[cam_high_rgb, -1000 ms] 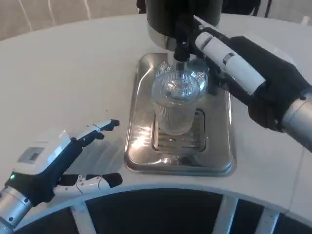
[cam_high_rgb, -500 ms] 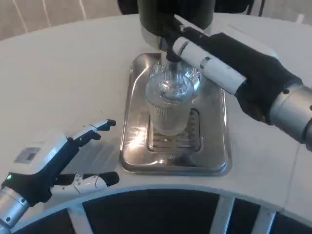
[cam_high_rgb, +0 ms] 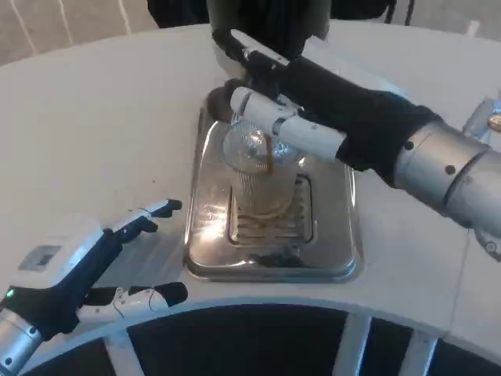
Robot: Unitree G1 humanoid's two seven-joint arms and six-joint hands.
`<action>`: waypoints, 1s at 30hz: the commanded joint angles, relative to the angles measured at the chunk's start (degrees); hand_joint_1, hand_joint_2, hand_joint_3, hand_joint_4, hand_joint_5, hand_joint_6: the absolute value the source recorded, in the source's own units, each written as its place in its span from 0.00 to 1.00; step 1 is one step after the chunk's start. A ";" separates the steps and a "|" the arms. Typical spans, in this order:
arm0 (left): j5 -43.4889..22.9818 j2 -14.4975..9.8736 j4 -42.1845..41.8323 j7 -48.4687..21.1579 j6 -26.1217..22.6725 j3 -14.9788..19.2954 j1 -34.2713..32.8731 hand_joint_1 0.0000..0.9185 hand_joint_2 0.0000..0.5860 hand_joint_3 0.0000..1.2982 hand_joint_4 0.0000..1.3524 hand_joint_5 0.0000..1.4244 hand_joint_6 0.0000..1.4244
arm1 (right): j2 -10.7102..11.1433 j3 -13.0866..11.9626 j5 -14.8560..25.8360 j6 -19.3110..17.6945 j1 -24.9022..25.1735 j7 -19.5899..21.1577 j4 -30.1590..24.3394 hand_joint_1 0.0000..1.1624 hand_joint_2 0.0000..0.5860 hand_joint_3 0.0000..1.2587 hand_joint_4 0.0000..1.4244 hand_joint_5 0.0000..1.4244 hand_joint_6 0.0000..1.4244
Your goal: Grasp the cup under the faucet to collect the drink, then remove the cup.
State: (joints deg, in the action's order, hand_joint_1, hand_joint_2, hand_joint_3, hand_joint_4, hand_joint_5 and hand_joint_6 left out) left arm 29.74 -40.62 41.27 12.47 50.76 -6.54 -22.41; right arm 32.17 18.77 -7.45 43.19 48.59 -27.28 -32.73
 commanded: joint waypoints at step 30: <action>-10.88 9.26 -5.51 -3.23 -3.38 5.88 0.12 0.34 0.07 0.00 0.01 0.24 0.27 | -1.80 2.09 -2.79 2.75 -3.16 -4.03 -5.87 0.00 0.90 0.00 0.00 0.00 0.00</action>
State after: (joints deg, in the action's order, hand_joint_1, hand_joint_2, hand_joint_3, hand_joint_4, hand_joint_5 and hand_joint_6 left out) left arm 18.45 -32.07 34.63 9.76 48.00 -0.48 -21.33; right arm 31.30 19.11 -11.99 46.25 46.77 -28.62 -37.27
